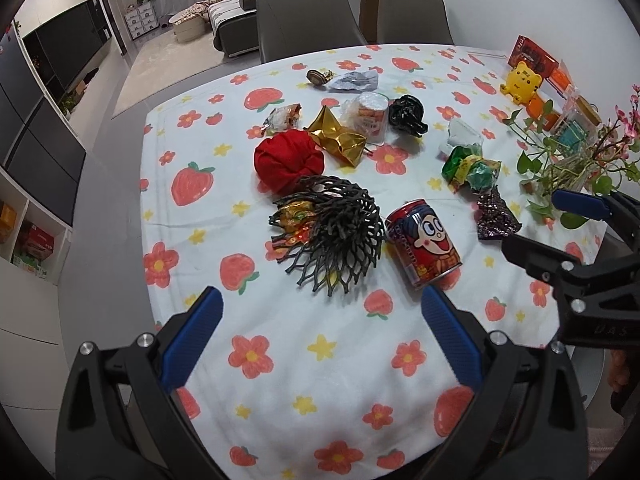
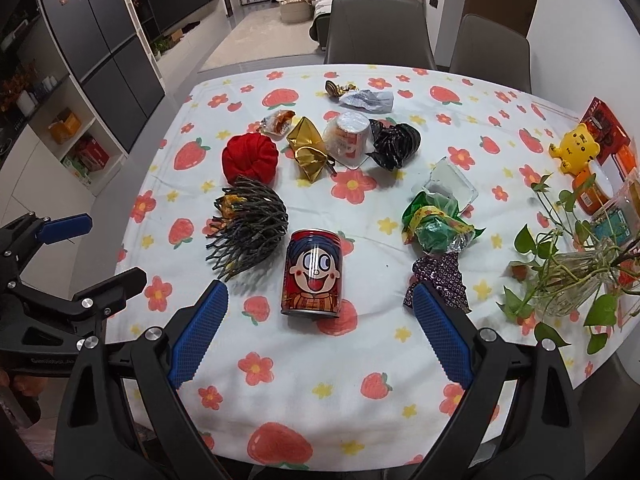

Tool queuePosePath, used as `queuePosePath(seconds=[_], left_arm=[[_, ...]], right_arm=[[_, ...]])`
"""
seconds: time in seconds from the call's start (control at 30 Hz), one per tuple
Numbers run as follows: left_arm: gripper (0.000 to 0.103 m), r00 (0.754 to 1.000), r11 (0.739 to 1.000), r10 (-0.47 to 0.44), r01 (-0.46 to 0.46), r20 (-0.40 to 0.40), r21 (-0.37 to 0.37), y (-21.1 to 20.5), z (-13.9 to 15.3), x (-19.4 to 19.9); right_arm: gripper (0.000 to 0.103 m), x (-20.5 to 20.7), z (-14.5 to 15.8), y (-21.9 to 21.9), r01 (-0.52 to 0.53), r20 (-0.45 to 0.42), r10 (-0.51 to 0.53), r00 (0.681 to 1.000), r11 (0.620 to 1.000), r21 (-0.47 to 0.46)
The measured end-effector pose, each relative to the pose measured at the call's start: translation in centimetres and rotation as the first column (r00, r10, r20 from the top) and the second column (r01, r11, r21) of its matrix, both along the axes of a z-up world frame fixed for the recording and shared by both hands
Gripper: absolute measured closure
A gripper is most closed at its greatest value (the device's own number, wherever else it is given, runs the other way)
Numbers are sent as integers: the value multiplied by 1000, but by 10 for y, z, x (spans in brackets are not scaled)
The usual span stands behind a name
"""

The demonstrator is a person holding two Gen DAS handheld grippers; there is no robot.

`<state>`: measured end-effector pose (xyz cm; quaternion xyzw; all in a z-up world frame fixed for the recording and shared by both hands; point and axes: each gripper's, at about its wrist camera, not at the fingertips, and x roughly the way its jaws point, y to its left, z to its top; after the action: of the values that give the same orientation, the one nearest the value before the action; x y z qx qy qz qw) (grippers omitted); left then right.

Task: Collect trash
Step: 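Grasp the black mesh clip with the left tool while the right tool grasps the red can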

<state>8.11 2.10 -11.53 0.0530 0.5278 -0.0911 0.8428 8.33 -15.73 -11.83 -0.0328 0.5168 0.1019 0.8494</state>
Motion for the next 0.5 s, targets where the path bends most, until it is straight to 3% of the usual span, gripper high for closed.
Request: queuePosePath(seconds=[0.23,0.3,0.4,0.5], left_arm=[[9,995,995,-101,101,10,9,-15,-48,21],[29,991,991,-132,132,-5,27,-21,-64,27],[46,985,986,-167,168,-47,24,-26,-90,35],[56,979,980,-195,197,-54,31,-29,-108,38]], right_arm=[[13,20,-73,8,-23,-70,19,997,998,-53],[13,24,-86,10,-29,-80,24,997,998,-58],[14,28,-105,13,-46,-89,39,995,996,-79],[15,31,-112,17,-61,-100,56,993,997,-44]])
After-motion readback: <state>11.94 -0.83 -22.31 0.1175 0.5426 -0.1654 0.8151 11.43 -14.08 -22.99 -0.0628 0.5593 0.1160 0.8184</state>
